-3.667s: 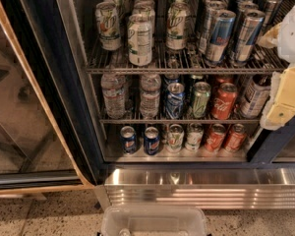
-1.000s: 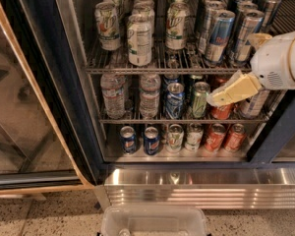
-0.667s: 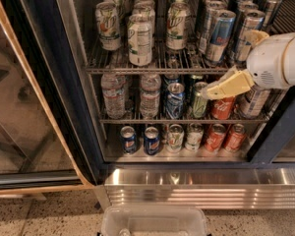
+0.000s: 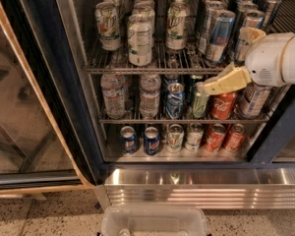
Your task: Pick redbull can from top shelf of fridge
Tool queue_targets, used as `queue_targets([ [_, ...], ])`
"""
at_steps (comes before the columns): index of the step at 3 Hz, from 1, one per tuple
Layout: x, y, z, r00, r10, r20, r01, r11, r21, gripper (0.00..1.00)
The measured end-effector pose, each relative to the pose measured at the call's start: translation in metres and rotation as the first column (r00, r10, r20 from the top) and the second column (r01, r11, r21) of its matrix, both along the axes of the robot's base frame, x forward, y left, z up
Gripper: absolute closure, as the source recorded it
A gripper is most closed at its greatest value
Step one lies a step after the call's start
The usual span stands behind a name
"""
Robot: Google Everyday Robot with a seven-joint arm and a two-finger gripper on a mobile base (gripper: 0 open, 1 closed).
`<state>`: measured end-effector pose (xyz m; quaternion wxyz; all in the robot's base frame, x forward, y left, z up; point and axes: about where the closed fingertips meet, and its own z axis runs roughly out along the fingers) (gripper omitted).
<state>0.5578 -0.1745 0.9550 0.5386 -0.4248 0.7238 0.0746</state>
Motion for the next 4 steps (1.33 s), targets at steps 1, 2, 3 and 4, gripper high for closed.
queue_targets([
  [1, 0.004, 0.004, -0.003, 0.9994, -0.015, 0.031, 0.015, 1.0, 0.006, 0.0],
  [2, 0.014, 0.009, -0.011, 0.9952, -0.043, 0.088, 0.038, 0.998, 0.055, 0.0],
  [3, 0.017, 0.013, -0.009, 0.9821, -0.084, 0.168, 0.071, 0.994, 0.083, 0.18],
  [4, 0.018, 0.014, -0.007, 0.9699, -0.108, 0.218, 0.087, 0.991, 0.104, 0.24],
])
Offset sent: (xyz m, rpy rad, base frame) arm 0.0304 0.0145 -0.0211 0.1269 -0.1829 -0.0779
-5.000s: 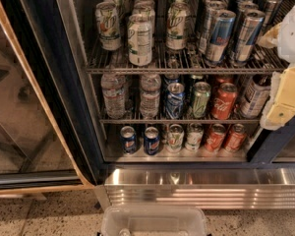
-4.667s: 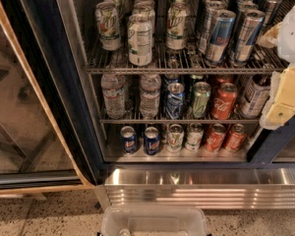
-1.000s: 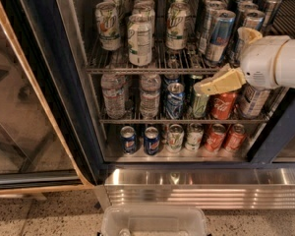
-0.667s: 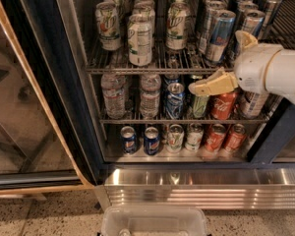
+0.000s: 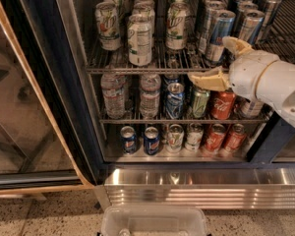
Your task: Pick redbull can from top shelf of fridge
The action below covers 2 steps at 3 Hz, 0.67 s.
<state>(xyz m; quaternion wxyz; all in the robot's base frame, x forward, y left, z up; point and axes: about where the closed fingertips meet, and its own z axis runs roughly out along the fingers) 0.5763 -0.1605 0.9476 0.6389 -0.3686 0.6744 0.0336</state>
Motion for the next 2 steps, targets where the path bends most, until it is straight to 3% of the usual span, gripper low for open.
queue_targets([
  [1, -0.0008, 0.0009, 0.0016, 0.9995, -0.011, 0.029, 0.011, 1.0, 0.007, 0.15],
  [2, -0.0059, -0.003, 0.0037, 0.9962, -0.065, 0.057, 0.065, 0.998, 0.002, 0.0],
])
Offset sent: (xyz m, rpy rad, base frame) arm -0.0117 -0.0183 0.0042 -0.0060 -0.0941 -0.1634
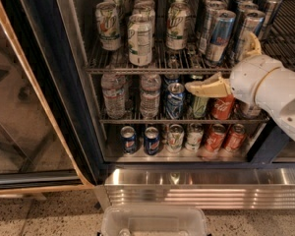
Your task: Pick redbull can from top shelf of fridge
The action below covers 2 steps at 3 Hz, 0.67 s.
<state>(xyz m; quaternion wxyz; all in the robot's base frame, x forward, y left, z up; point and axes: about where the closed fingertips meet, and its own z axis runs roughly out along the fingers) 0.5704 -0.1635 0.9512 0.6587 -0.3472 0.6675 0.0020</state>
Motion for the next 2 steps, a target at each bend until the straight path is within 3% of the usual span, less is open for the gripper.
queue_targets([
  [1, -0.0004, -0.0109, -0.0012, 0.9968, -0.07, 0.037, 0.069, 0.997, 0.036, 0.03],
  [2, 0.0019, -0.0108, -0.0003, 0.9937, -0.094, 0.062, 0.09, 0.994, 0.061, 0.08],
])
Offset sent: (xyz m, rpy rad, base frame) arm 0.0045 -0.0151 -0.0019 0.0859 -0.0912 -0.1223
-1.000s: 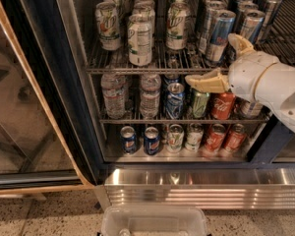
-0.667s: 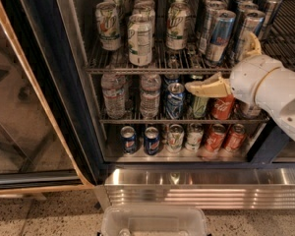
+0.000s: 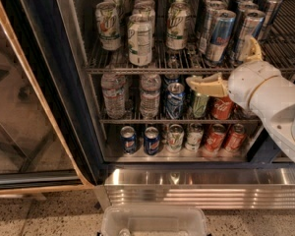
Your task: Pick redbull can from top shelf of fridge
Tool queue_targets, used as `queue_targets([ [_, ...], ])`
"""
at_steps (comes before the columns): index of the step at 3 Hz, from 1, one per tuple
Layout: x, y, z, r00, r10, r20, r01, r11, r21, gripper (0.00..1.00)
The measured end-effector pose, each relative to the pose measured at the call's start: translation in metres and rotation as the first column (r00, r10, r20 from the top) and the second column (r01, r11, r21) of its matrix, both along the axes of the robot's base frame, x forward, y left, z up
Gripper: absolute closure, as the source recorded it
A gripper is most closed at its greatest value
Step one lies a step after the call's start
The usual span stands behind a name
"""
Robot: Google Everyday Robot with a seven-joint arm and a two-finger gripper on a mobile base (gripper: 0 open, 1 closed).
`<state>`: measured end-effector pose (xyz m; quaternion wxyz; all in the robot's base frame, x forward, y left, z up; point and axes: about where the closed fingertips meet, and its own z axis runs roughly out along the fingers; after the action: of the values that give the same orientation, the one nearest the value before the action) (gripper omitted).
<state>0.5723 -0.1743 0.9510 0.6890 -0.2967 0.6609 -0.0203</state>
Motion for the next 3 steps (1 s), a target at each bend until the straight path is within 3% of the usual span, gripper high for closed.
queue_targets([
  [1, 0.0173, 0.0116, 0.005, 0.9995, 0.004, 0.03, -0.004, 1.0, 0.003, 0.11],
  [3, 0.022, 0.0121, 0.0069, 0.9991, -0.004, 0.042, 0.004, 1.0, 0.002, 0.17],
])
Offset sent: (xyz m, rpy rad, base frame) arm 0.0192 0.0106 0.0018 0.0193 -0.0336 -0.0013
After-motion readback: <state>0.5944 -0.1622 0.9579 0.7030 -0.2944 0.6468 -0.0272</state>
